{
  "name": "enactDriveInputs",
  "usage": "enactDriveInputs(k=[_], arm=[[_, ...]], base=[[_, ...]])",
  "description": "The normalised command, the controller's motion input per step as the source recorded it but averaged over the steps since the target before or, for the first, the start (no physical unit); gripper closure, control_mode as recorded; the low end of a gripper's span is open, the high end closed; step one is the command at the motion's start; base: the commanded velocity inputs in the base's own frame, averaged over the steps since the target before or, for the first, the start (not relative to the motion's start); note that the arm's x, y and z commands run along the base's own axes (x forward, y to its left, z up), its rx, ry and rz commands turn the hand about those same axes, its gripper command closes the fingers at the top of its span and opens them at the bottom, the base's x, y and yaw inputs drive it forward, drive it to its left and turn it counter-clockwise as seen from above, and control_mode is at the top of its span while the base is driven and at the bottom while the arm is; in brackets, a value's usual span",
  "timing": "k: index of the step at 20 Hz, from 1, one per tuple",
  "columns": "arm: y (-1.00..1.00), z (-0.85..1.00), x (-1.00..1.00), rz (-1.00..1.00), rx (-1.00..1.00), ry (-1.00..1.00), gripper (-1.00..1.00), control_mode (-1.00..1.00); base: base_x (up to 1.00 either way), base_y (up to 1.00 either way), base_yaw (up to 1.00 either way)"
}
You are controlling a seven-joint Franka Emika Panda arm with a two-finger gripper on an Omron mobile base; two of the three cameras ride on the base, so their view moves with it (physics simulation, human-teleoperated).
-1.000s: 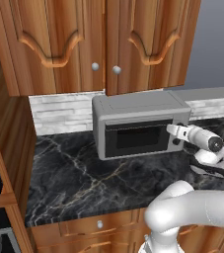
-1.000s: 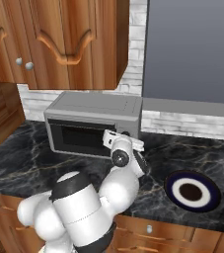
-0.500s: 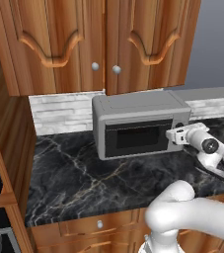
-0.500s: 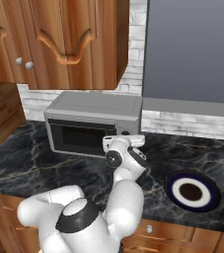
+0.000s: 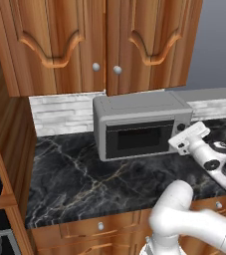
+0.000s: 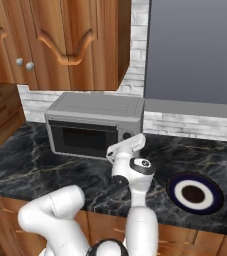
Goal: Pull the toaster oven rack outwards. Pick up the baguette from the plate and place it on the toaster oven rack. Close the toaster oven door fully and set the temperature to the lowest setting.
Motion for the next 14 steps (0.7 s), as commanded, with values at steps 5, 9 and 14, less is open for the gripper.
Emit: enactDriveInputs(k=[5,9,14], arm=[[0.0,0.0,0.02,0.23,-0.56,-0.28,1.0,-1.0],[0.0,0.0,0.04,0.23,-0.67,-0.26,1.0,-1.0],[0.04,0.02,0.01,0.21,-0.75,-0.28,1.0,-1.0]], base=[[0.0,0.0,0.0],[0.0,0.0,0.0],[0.0,0.0,0.0]])
